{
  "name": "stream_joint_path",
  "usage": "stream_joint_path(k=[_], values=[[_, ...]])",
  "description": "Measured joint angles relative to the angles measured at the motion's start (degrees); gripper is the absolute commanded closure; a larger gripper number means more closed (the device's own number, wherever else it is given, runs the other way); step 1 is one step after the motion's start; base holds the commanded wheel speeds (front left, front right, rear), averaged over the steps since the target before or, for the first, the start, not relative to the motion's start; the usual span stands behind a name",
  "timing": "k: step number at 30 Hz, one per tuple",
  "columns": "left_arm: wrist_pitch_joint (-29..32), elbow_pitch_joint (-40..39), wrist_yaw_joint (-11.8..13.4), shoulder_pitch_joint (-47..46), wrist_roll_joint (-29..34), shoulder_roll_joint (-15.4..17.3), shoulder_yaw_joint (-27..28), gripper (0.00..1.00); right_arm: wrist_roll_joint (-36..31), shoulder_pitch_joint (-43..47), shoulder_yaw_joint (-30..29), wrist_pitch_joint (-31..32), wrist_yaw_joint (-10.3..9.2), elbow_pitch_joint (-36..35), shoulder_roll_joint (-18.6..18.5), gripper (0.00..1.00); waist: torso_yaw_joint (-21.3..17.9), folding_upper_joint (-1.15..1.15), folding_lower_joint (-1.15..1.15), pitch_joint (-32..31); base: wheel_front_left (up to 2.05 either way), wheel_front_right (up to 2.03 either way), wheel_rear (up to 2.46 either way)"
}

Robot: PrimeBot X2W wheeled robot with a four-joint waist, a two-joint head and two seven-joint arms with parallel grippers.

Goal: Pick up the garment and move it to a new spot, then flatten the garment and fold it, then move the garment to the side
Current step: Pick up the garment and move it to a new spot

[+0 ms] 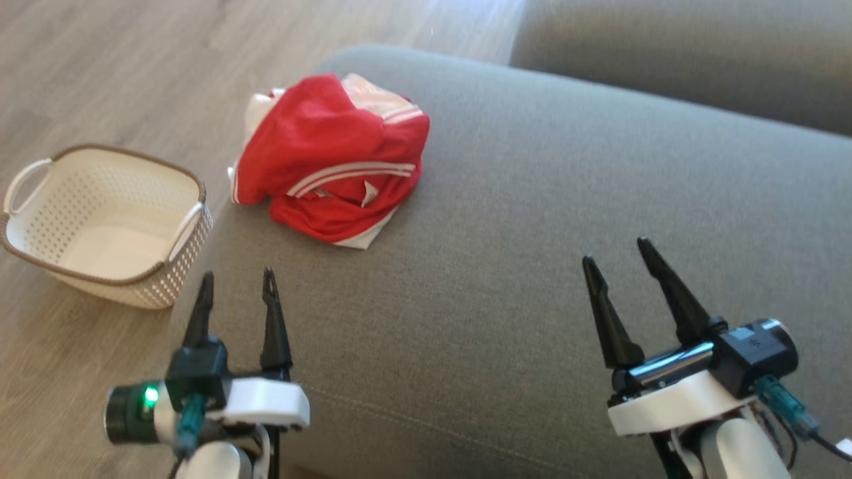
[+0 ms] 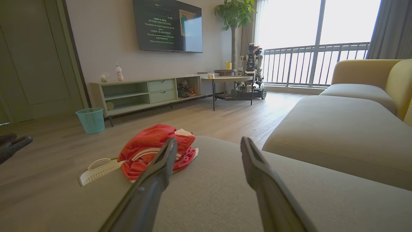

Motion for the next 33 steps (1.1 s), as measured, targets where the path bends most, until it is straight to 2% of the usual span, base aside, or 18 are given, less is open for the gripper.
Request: stream_joint_path(k=[4, 13, 23, 24, 32, 33], values=[[-0.2, 2.3, -0.6, -4.2, -0.5, 0.0, 2.4, 0.00, -2.7, -1.5, -1.8, 0.0, 0.00, -1.5, 0.0, 0.00, -1.3, 0.00, 0.00, 3.7, 0.00, 0.00, 0.00], [-0.3, 16.1, -6.7, -22.4, -3.5, 2.0, 6.2, 0.00, -6.4, -4.1, -6.3, -0.2, 0.00, -4.3, -0.1, 0.00, -4.8, 0.00, 0.00, 14.0, 0.00, 0.00, 0.00], [3.2, 35.8, -12.8, -43.4, -7.4, 5.1, 8.3, 0.00, -9.9, -8.2, -5.3, -0.2, 0.00, -6.6, -0.2, 0.00, -8.7, 0.00, 0.00, 22.7, 0.00, 0.00, 0.00], [3.2, 35.8, -12.8, -43.4, -7.4, 5.1, 8.3, 0.00, -9.9, -8.2, -5.3, -0.2, 0.00, -6.6, -0.2, 0.00, -8.7, 0.00, 0.00, 22.7, 0.00, 0.00, 0.00], [4.1, 50.5, -15.2, -50.5, -8.7, 8.0, 9.2, 0.00, -10.8, -9.0, -3.7, -0.2, 0.00, -7.0, -0.3, 0.00, -11.8, 0.00, 0.00, 25.6, 0.00, 0.00, 0.00], [4.1, 51.8, -15.6, -51.1, -8.7, 8.1, 9.2, 0.15, -10.8, -9.2, -3.7, -0.2, 0.00, -7.0, -0.4, 0.00, -12.1, 0.00, 0.00, 25.8, 0.00, 0.00, 0.00]])
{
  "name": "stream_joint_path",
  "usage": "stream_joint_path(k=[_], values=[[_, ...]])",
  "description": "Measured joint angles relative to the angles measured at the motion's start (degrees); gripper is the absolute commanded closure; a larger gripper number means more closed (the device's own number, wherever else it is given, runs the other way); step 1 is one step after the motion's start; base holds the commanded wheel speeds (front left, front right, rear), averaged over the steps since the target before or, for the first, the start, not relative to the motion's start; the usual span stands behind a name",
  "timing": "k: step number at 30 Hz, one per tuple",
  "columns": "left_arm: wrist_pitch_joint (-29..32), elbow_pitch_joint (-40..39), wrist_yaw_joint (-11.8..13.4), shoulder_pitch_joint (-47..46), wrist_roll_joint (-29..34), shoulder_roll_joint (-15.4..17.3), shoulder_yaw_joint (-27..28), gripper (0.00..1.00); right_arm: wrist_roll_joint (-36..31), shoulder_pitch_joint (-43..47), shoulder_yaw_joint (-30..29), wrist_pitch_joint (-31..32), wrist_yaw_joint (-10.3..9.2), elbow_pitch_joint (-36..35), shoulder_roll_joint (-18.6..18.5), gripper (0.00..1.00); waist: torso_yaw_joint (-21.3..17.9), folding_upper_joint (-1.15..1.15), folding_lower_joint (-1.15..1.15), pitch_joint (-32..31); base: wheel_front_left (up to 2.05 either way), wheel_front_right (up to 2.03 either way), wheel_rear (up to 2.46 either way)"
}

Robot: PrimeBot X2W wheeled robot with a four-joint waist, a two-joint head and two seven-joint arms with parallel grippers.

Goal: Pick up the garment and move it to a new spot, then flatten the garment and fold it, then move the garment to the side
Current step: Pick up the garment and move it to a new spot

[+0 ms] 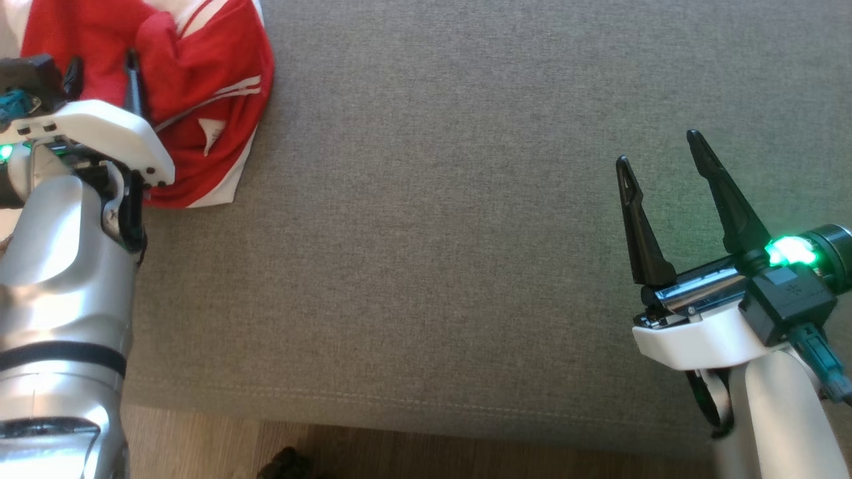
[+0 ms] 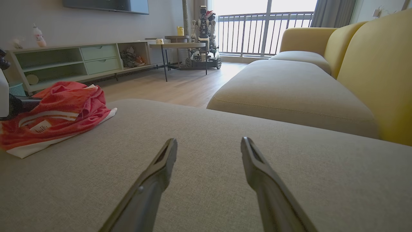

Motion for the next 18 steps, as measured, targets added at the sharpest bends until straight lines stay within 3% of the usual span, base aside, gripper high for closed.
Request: stream_joint_path(k=[2, 8, 12, 18], values=[[-0.5, 2.1, -0.2, -1.2, 0.0, 0.2, 0.0, 1.00, 0.0, -0.1, 0.0, 0.0, 0.00, 0.0, 0.0, 0.00, -0.4, 0.00, 0.00, 0.2, 0.00, 0.00, 0.00], [-3.1, 5.4, -0.4, -2.8, 0.0, 0.3, -0.3, 1.00, 0.0, -0.1, 0.0, 0.0, 0.00, 0.1, 0.0, 0.00, -0.4, 0.00, 0.00, -0.7, 0.00, 0.00, 0.00], [-4.0, 4.4, 1.1, -2.8, 0.1, 0.4, -0.2, 1.00, 0.3, -0.1, 0.4, 0.0, 0.00, 0.7, 0.0, 0.00, 0.1, 0.00, 0.00, -2.2, 0.00, 0.00, 0.00], [-4.1, -13.6, 3.8, -1.1, 1.8, 1.1, 1.7, 1.00, 1.9, 0.0, 0.9, 0.0, 0.00, 1.9, 0.0, 0.00, 0.7, 0.00, 0.00, -6.0, 0.00, 0.00, 0.00]])
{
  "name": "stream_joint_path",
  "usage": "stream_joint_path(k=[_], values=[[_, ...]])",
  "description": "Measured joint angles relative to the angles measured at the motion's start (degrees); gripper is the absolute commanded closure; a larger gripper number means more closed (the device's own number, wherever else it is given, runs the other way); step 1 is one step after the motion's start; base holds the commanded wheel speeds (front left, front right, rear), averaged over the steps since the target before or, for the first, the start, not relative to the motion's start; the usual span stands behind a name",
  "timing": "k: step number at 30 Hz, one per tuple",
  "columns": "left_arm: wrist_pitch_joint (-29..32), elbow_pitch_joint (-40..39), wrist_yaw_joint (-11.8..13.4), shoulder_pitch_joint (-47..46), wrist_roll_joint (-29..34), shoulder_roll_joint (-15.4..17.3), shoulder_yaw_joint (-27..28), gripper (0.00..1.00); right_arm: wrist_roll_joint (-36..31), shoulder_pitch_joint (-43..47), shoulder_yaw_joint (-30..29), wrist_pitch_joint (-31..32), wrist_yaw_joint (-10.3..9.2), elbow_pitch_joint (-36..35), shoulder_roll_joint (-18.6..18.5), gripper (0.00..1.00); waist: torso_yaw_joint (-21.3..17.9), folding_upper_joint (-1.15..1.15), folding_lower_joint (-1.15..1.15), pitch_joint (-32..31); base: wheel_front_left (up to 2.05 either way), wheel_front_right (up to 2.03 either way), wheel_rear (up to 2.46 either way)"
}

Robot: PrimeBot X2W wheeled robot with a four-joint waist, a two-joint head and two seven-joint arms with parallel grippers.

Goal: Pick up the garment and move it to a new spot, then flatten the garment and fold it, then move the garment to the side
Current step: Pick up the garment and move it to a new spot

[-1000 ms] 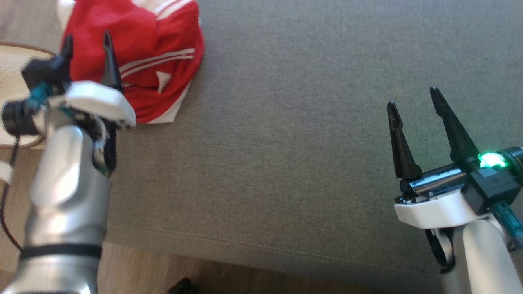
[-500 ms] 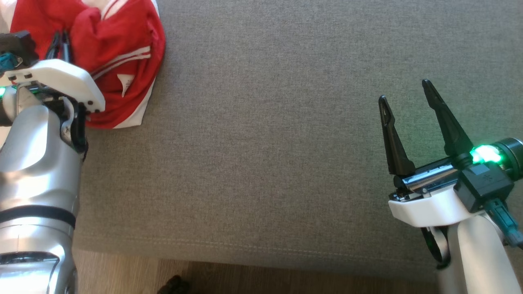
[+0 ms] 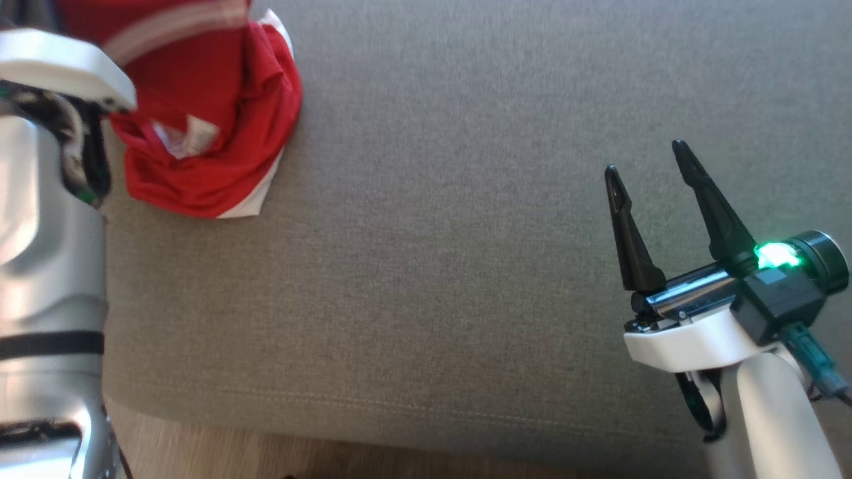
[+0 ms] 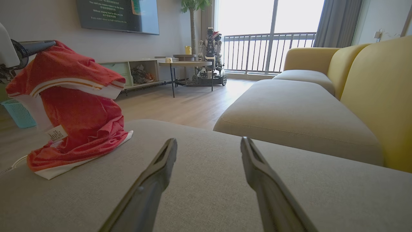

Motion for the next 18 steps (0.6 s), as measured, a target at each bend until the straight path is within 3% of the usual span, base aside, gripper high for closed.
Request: stream_joint_path(k=[4, 8, 13, 18], values=[[-0.3, -14.4, 1.8, 3.7, 1.9, 0.4, 1.8, 1.00, 2.3, 0.0, -0.5, 0.0, 0.00, 0.1, 0.0, 0.00, 0.2, 0.00, 0.00, -2.9, 0.00, 0.00, 0.00], [-0.4, -24.3, 1.2, 6.2, 3.6, 0.2, 1.1, 1.00, 3.8, 0.1, -0.6, 0.0, 0.00, 0.6, 0.0, 0.00, 0.0, 0.00, 0.00, -5.3, 0.00, 0.00, 0.00], [-0.4, -30.6, -0.4, 7.4, 3.9, -0.7, -1.8, 1.00, 6.3, 0.1, -1.1, 0.0, 0.00, 1.0, 0.0, 0.00, -1.7, 0.00, 0.00, -7.7, 0.00, 0.00, 0.00], [0.5, -35.3, -2.4, 8.4, 3.9, -3.3, -6.2, 1.00, 7.6, 0.2, -1.9, 0.0, 0.00, 1.0, 0.0, 0.00, -5.8, 0.00, 0.00, -9.2, 0.00, 0.00, 0.00]])
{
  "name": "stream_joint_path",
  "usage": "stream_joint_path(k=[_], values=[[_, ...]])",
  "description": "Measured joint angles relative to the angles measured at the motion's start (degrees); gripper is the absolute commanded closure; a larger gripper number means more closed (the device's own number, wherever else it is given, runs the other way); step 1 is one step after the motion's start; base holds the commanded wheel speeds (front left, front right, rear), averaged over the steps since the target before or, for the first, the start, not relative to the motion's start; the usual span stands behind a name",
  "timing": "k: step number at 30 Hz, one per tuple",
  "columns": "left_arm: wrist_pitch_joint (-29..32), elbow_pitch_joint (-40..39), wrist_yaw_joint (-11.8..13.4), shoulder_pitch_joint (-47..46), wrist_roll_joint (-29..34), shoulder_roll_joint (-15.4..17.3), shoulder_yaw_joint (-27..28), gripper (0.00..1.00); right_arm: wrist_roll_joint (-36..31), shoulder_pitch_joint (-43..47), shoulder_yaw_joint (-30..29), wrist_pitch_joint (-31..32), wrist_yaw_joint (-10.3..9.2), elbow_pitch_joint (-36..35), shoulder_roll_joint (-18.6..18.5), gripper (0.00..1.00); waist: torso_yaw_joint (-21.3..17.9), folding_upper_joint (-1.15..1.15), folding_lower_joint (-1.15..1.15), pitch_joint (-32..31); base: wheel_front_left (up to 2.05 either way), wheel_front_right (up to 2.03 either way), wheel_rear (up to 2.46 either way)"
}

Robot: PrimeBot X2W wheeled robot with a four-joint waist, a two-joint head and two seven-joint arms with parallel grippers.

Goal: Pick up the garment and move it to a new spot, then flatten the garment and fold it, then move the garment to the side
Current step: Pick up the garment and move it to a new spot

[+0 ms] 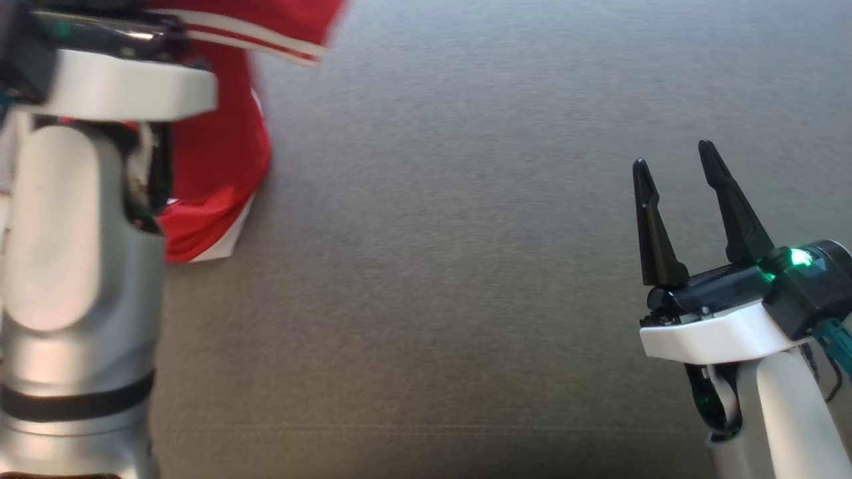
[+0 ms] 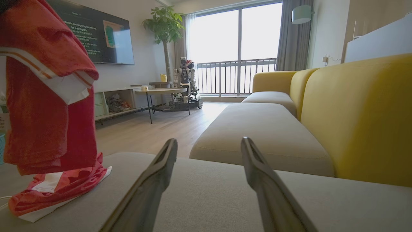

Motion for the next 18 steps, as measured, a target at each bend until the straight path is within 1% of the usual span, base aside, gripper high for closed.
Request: stream_joint_path(k=[1, 2, 6, 11, 15, 18], values=[[0.2, -0.9, 0.0, 0.0, 0.0, -0.5, -0.9, 1.00, 0.0, 0.0, 0.1, 0.0, 0.00, 0.0, 0.0, 0.00, -0.9, 0.00, 0.00, -0.1, 0.00, 0.00, 0.00], [0.2, -0.9, 0.0, 0.0, 0.0, -0.5, -0.9, 1.00, 0.0, 0.0, 0.1, 0.0, 0.00, 0.0, 0.0, 0.00, -0.9, 0.00, 0.00, -0.1, 0.00, 0.00, 0.00], [1.7, -3.5, -0.6, 0.1, -0.1, -2.3, -3.5, 1.00, 0.0, 0.0, 0.7, 0.0, 0.00, 0.0, 0.0, 0.00, -4.8, 0.00, 0.00, -0.5, 0.00, 0.00, 0.00], [4.4, -4.6, -1.5, 0.2, 0.1, -2.7, -6.8, 1.00, 1.9, -0.7, 0.8, 0.0, 0.00, -1.9, 0.0, 0.00, -11.4, 0.00, 0.00, -0.1, 0.00, 0.00, 0.00], [4.9, -5.0, -2.5, -0.7, 1.0, -3.2, -9.2, 1.00, 4.1, -2.5, -0.1, 0.0, 0.00, -3.1, 0.0, 0.00, -17.2, 0.00, 0.00, 0.7, 0.00, 0.00, 0.00], [5.1, -4.3, -3.4, -3.4, 1.0, -3.8, -10.7, 1.00, 5.2, -3.0, -1.1, 0.0, 0.00, -3.2, 0.0, 0.00, -21.4, 0.00, 0.00, 1.6, 0.00, 0.00, 0.00]])
